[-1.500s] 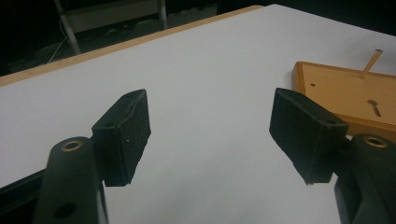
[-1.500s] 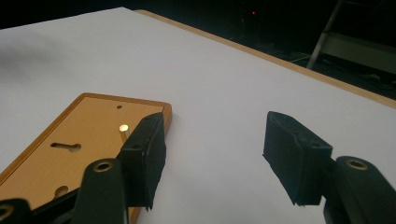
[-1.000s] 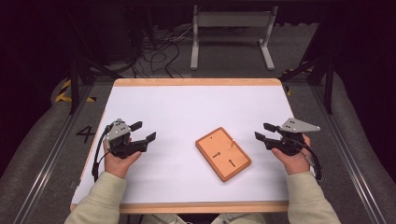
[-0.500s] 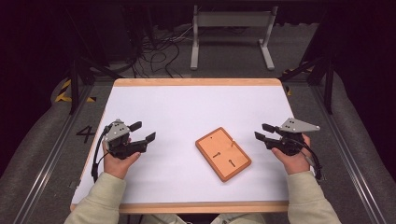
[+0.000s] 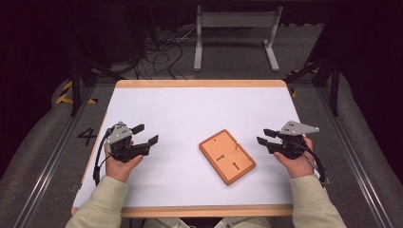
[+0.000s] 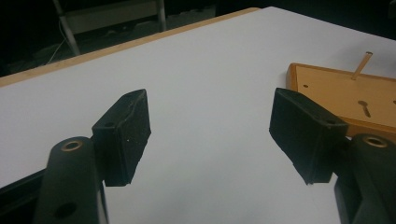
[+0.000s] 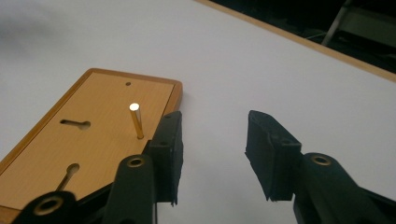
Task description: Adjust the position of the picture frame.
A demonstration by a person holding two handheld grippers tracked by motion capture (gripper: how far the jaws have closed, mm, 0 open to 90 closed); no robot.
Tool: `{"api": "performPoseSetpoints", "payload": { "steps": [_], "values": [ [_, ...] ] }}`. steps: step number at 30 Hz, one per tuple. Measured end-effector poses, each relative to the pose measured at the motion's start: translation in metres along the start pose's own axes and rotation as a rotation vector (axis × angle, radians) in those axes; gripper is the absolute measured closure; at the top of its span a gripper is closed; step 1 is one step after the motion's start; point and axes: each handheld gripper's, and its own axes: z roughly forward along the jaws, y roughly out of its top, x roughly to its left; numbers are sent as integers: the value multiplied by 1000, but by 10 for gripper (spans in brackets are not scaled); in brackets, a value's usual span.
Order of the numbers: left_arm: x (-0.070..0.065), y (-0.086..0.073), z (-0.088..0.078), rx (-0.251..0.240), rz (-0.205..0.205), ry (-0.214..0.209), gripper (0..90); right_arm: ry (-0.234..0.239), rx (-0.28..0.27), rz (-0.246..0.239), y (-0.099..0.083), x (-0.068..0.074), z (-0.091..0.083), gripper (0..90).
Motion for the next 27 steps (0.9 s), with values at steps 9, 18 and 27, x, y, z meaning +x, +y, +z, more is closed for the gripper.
{"api": "performPoseSetpoints", "payload": {
  "steps": [9,18,27],
  "values": [
    [-1,-1,2,12,0,-8,293,92,166,13,-2,5,15,764],
    [-1,0,3,13,-4,-7,293,158,375,13,-8,12,32,847],
    [-1,0,2,11,-1,-1,297,185,499,-7,-11,18,40,900]
  ]
}}
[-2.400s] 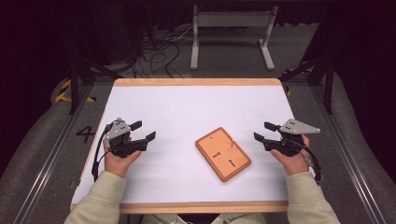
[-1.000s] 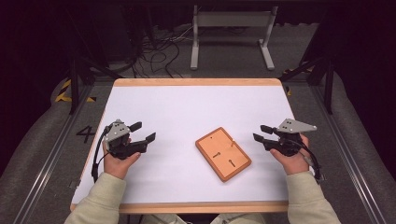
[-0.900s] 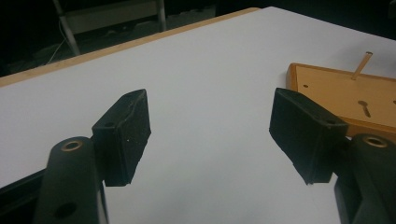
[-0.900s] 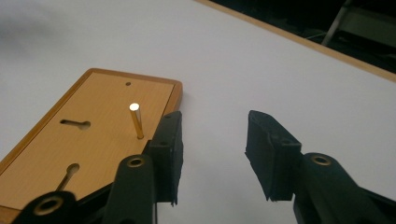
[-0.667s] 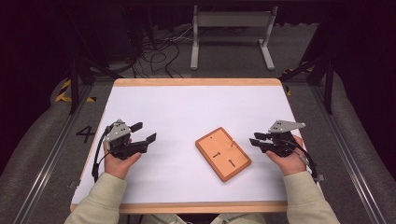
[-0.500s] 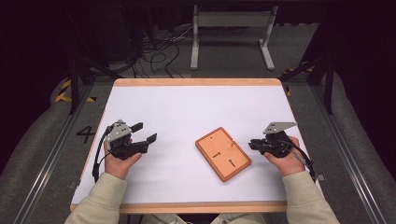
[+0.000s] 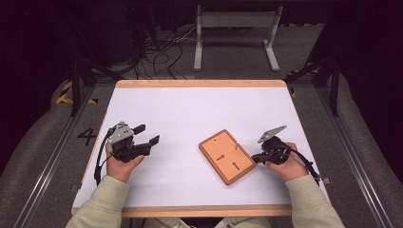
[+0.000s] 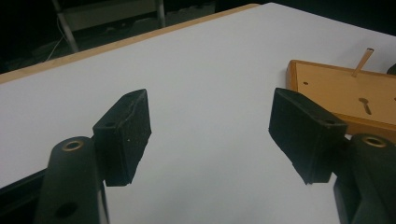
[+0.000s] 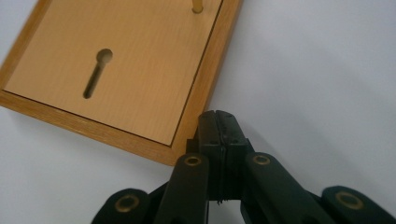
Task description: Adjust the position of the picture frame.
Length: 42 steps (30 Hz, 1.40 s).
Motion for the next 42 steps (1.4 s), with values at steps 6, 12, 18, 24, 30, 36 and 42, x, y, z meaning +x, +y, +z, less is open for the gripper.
{"api": "performPoseSetpoints", "payload": {
  "steps": [6,12,18,24,30,36,42],
  "values": [
    [-1,0,1,4,1,2,298,41,18,-15,1,3,1,900],
    [-1,-1,1,1,-4,3,299,132,46,-99,12,24,10,900],
    [0,-2,0,5,-3,3,299,179,48,-182,24,50,20,900],
    [1,-5,-7,7,-14,17,298,197,29,-240,37,69,33,900],
    [3,-10,-18,10,-23,40,297,170,30,-307,47,82,37,900],
    [6,-21,-35,19,-54,87,297,166,-42,-330,69,76,5,900],
    [5,-27,-44,30,-69,113,298,132,-121,-351,103,69,-15,900]
  ]
}}
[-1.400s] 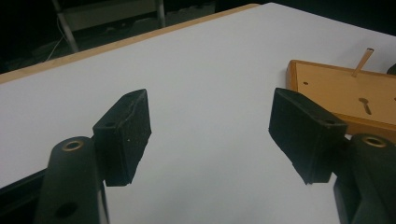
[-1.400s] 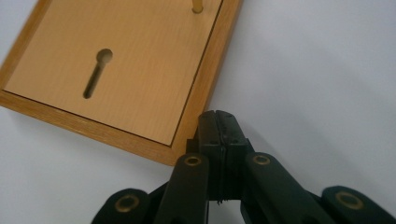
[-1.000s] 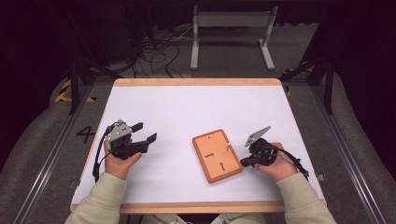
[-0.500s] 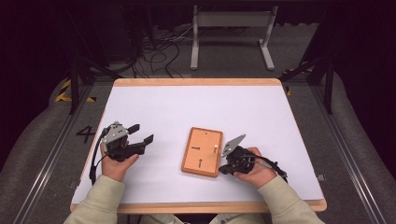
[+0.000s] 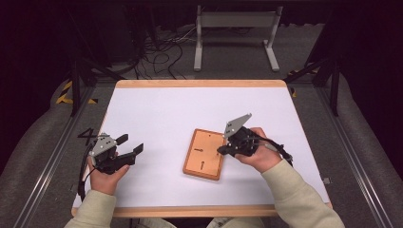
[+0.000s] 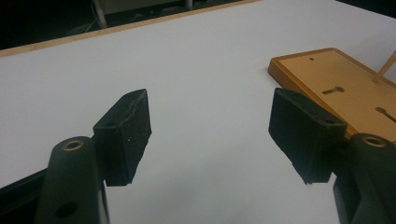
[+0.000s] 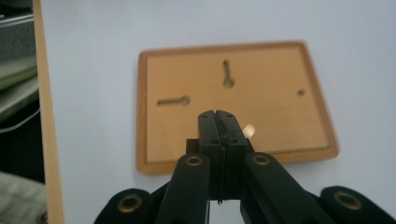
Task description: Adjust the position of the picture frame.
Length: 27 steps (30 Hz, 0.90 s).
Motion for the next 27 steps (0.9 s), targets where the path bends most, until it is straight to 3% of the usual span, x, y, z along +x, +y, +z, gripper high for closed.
{"api": "performPoseSetpoints", "payload": {
  "steps": [3,7,14,18,27],
  "values": [
    [0,-1,-1,5,-1,3,298,-24,-13,12,12,-9,2,900],
    [0,-3,-1,9,-1,5,298,-14,1,59,36,-31,21,900],
    [1,-5,-3,12,-6,7,298,-31,65,43,67,-55,62,900],
    [1,-7,-2,16,-13,8,298,-34,87,62,73,-68,87,900],
    [0,-16,-13,31,-15,34,298,-51,180,58,81,-79,134,900]
  ]
}}
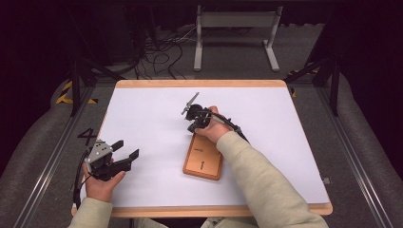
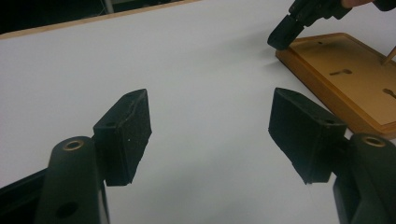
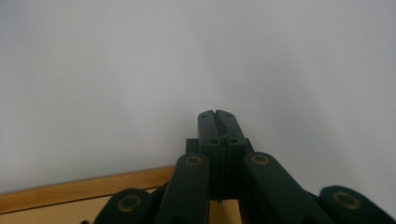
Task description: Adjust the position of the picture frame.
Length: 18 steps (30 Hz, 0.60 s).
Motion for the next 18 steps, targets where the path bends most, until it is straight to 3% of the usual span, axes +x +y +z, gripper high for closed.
{"api": "performPoseSetpoints", "payload": {
  "steps": [4,6,9,14,18],
  "values": [
    [2,-3,-3,5,-5,7,298,-9,32,-8,2,-1,7,900],
    [2,-3,-3,2,-7,7,300,-49,69,-42,6,5,9,900],
    [0,-2,-2,3,3,3,300,-69,107,-62,9,7,10,900],
    [-3,0,2,3,14,-12,300,-99,160,-50,3,7,5,900],
    [-6,2,7,-1,17,-24,307,-92,169,-14,-12,3,-3,900]
  ]
}}
